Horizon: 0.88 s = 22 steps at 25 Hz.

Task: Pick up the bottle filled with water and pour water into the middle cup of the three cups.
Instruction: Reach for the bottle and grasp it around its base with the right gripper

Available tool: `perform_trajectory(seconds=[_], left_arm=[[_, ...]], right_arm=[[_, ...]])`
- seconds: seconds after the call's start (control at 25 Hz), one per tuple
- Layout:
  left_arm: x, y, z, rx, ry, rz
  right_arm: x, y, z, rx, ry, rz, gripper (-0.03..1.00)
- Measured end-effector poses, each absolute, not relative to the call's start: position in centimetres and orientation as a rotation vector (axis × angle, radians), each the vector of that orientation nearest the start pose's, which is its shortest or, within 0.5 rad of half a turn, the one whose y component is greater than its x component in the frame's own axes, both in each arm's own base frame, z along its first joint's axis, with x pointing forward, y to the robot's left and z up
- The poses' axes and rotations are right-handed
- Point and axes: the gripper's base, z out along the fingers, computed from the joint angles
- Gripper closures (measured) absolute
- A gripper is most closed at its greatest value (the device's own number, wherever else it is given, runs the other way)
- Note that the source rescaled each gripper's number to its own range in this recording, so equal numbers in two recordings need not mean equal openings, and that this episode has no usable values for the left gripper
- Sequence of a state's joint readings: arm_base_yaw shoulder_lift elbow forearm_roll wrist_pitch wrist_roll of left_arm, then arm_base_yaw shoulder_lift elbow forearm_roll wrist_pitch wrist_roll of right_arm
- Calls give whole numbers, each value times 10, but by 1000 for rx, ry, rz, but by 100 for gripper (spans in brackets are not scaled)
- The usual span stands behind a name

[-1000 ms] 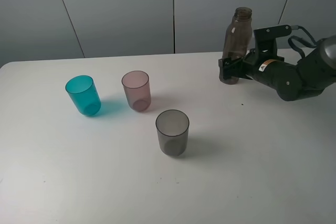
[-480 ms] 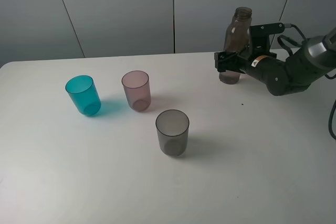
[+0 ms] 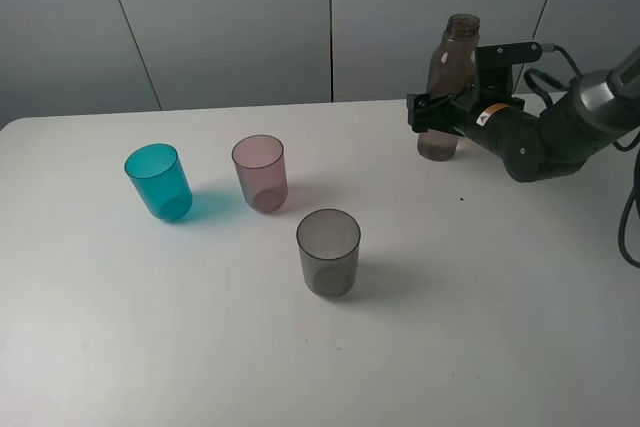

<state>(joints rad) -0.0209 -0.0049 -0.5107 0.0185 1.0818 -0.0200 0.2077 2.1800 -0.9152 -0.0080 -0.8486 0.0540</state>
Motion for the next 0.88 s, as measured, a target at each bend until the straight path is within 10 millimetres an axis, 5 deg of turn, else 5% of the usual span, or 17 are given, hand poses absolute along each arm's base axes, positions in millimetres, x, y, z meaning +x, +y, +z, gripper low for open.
perform_trajectory(seconds=[0.72,0.76,0.8,0.84,0.88], left_arm=[[-8,2,279,0,2050,-3],[-8,2,279,0,2050,-3],[-8,2,279,0,2050,-3],[-8,2,279,0,2050,-3],[-8,2,279,0,2050,-3]], right_arm=[[390,81,78,-117,1895,182,-3],[390,81,78,-112,1896,183,10],[390,81,78,-107,1896,182,39],[390,80,78,-102,1896,183,80],[391,80,79,-96,1892,182,97]])
